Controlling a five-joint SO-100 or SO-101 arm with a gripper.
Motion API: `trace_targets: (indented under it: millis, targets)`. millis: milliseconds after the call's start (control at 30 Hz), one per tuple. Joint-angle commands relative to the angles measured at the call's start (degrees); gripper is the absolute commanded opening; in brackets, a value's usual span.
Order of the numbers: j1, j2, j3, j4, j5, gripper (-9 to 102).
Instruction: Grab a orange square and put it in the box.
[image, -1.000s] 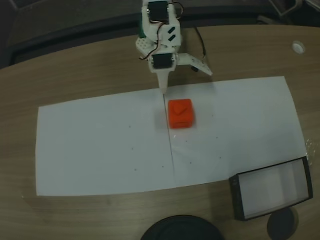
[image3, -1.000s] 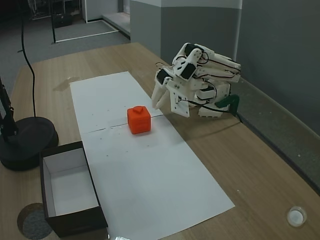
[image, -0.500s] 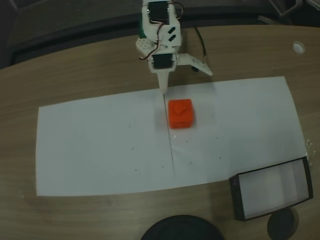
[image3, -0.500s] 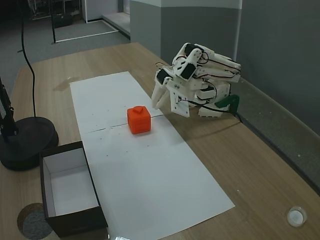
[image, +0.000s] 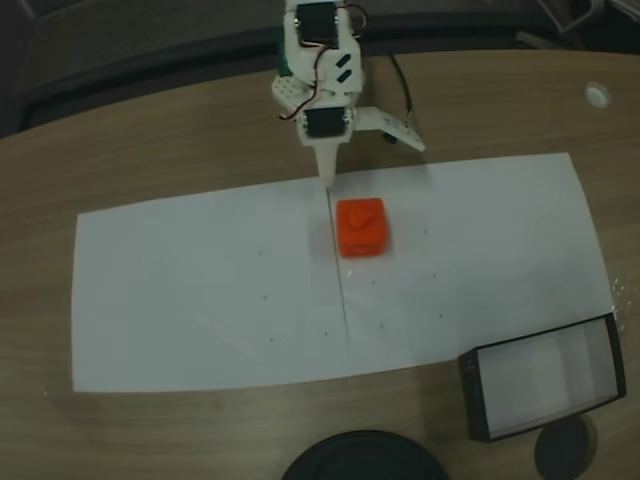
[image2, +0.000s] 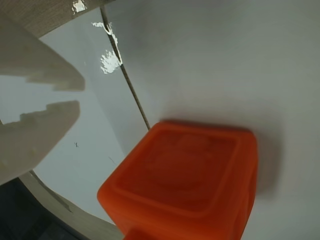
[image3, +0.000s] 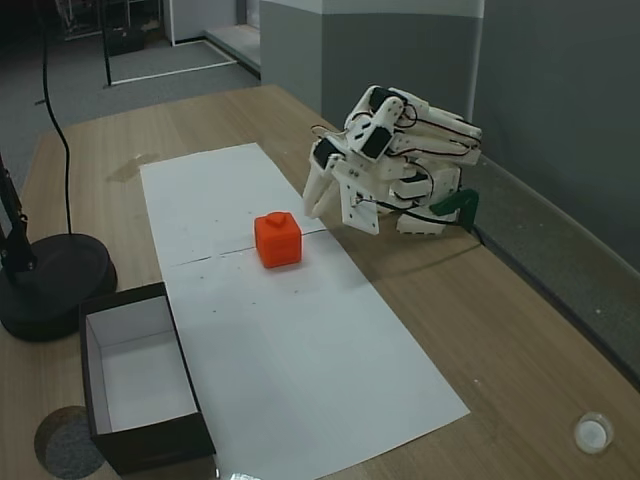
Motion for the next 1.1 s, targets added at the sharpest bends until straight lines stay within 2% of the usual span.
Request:
trace_targets:
  millis: [0,400,600,767,900,1067]
  targets:
    - [0.00,1.14,-3.34,0.70,0.09,0]
    - [-0.18,1.14,-3.34,0.70,-0.26,0]
    - [-0.18,1.14,-10.46,-8.17,-0.53,1]
    - [-8.35,-0.97,-15.82,-9.49,0.09,24]
    - [-10.81,-11.95,-20.30,-9.32,0.09,28]
    - [-13.36,-35.24,-30.50,-8.79,4.48,36]
